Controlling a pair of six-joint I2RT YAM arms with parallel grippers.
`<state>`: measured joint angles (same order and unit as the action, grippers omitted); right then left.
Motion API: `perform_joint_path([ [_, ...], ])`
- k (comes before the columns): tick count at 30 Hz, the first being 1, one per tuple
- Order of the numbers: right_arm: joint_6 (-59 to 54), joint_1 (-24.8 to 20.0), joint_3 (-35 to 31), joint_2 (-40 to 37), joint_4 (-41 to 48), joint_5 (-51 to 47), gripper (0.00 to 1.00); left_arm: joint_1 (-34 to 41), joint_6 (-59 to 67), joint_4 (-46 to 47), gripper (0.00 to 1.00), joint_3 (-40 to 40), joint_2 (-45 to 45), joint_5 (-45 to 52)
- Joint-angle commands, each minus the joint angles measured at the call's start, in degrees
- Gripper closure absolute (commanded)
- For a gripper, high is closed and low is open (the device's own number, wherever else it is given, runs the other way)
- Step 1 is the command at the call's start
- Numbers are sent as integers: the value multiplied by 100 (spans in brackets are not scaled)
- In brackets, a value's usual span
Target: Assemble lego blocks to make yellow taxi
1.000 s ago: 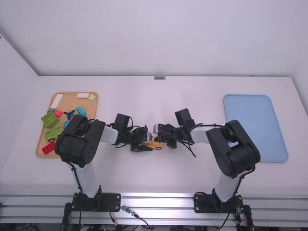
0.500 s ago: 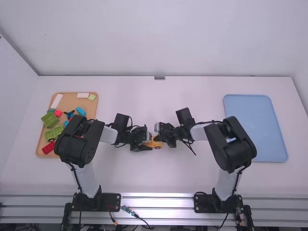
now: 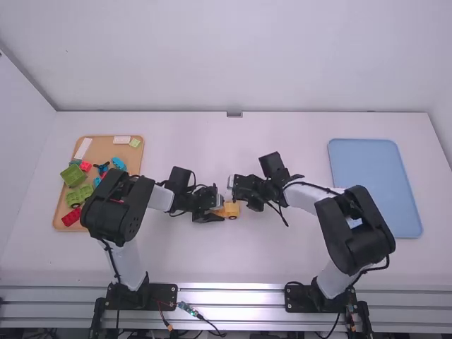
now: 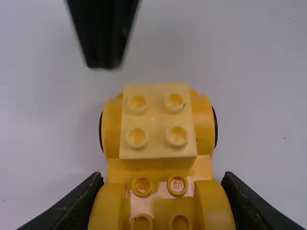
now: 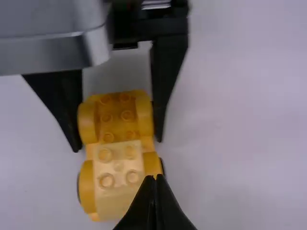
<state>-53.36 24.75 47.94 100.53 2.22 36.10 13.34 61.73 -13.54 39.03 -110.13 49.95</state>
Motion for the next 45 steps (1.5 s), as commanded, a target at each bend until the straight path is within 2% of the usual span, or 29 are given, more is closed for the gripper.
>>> perform_joint_path([
  [1, 313, -26, 90, -332, 107, -682, 100, 17, -21, 209, 52, -92, -290, -909],
  [4, 529, -90, 85, -454, 317, -1165, 98, 17, -24, 301, 51, -24, -290, -907],
  [6, 844, -142, 85, -568, 595, -1602, 89, 22, -21, 460, 50, 68, -290, -909],
  [10, 1204, -271, 85, -627, 911, -1982, 46, 20, -21, 801, 44, 243, -292, -909],
  [11, 1268, -310, 85, -627, 942, -2015, 38, 20, -13, 864, 40, 275, -292, -909],
  [12, 1311, -352, 85, -625, 984, -2004, 1, 22, 5, 956, 39, 321, -292, -911],
  [14, 1309, -393, 85, -625, 1029, -1941, 1, 17, 0, 1046, 36, 372, -290, -911],
  [17, 1377, -424, 83, -625, 1025, -1945, 1, 22, -2, 1223, 21, 459, -290, -914],
  [18, 1370, -420, 83, -625, 1023, -1945, 1, 15, 0, 1302, 5, 505, -292, -911],
  [19, 1364, -413, 83, -625, 1021, -1945, 1, 17, 0, 1378, 1, 549, -292, -914],
  [28, 1351, -415, 85, -625, 1023, -1943, 1, 15, 3, 2414, 1, 1134, -290, -1292],
  [34, 1353, -415, 85, -625, 929, -1941, 1, 15, 42, 4215, 1, 2245, -290, -1512],
  [37, 1353, -413, 85, -625, 898, -1943, 1, 17, 40, 4724, 1, 2653, -290, -1517],
  [40, 1351, -415, 85, -625, 896, -1945, 1, 15, -6, 5321, 1, 3145, -290, -1733],
  [45, 1353, -415, 85, -625, 850, -1943, 1, 4, -2, 6982, 1, 4212, -290, -2485],
])
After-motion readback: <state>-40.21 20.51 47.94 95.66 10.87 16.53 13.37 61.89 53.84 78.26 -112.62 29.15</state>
